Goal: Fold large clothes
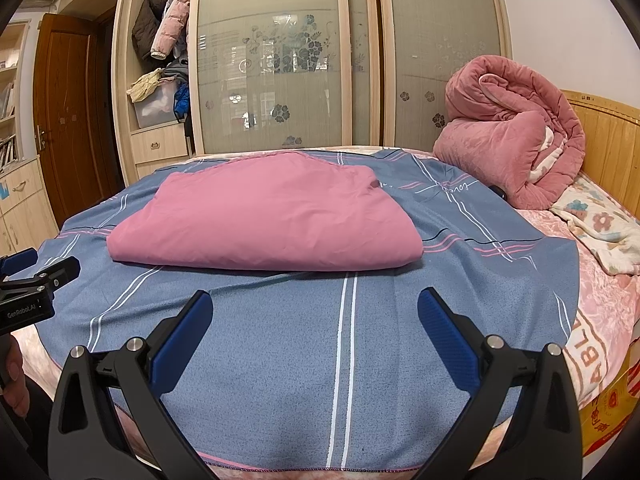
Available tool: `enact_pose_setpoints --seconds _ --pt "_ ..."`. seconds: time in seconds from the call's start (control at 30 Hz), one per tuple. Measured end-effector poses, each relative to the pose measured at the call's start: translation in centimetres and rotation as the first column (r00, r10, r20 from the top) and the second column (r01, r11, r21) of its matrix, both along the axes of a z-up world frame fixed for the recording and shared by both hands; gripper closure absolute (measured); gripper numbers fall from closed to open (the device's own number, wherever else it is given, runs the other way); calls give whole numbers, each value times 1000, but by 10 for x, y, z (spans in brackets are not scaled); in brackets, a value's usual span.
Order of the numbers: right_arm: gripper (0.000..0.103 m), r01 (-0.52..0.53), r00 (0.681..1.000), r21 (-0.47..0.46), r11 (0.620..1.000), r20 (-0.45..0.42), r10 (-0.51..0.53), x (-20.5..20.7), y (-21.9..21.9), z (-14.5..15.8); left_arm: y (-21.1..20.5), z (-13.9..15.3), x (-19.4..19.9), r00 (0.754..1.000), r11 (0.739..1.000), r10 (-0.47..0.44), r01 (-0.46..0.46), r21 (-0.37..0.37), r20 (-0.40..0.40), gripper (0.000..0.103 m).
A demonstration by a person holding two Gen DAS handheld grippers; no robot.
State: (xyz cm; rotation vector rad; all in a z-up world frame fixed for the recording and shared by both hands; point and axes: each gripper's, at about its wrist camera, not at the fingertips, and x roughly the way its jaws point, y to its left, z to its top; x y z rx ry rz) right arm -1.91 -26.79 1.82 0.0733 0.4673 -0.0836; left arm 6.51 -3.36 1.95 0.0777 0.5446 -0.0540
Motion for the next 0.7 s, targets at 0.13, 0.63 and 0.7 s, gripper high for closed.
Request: enact_pose_setpoints --seconds 0.13,0.63,0.7 --pt "1 -4 1000 -1 1000 -2 4 -1 1 0 -1 0 0 1000 1000 0 0 6 0 2" --pt "1 -5 1000 3 1000 -4 5 0 1 0 3 0 -1 1000 1000 -14 14 -15 -17 2" --pt "1 -5 1000 1 1000 -5 5 0 1 0 3 0 -1 1000 1000 -12 12 -10 -14 2"
